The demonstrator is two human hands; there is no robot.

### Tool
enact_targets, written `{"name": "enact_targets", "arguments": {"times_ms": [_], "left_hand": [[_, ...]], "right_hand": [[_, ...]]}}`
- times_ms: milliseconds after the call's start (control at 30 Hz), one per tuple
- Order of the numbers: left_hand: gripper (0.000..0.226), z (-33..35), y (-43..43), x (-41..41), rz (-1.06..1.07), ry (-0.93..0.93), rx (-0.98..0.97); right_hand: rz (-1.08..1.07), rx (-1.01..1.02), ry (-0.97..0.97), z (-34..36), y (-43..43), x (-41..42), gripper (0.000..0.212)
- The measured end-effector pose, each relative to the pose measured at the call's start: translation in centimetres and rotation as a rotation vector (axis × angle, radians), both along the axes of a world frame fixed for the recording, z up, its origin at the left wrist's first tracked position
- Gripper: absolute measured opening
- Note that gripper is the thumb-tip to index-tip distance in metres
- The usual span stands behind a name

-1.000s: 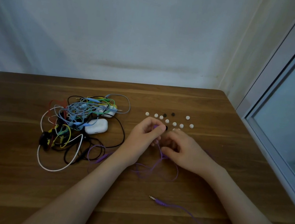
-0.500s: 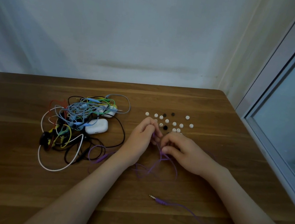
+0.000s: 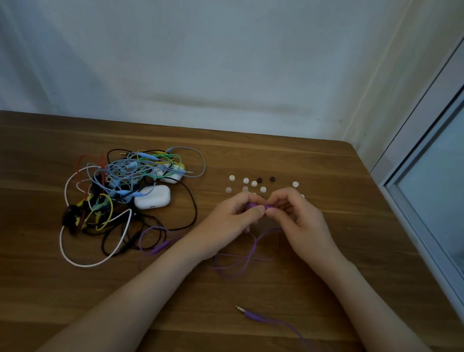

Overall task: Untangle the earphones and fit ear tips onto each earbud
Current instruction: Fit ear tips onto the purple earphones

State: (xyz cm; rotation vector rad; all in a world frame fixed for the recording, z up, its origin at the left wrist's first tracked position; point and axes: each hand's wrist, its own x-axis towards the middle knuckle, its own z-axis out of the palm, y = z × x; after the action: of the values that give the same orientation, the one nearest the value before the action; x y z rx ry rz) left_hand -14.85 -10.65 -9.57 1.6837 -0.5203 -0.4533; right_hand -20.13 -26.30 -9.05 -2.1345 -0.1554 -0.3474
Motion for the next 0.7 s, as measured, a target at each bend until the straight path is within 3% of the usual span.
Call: {"name": "enact_targets", "arguments": {"times_ms": [233,433,700], "left_hand": [[0.014,-0.2,-0.1,0.2,0.041,0.025,-0.022],[0.016,0.0,0.3,0.0,-0.038,0.008,0.014],[0.014,0.3,0.6,0.0,-0.093,0.041,0.017]], "right_hand": [[0.02,0.022,0.024,0.1,-0.2,0.0,0.033],[0.034,0.042,0.075,0.7,-0.9,-0.6,0.017],[-0.363,-0.196,0.126,-0.7,-2.1,0.8,0.015]]}}
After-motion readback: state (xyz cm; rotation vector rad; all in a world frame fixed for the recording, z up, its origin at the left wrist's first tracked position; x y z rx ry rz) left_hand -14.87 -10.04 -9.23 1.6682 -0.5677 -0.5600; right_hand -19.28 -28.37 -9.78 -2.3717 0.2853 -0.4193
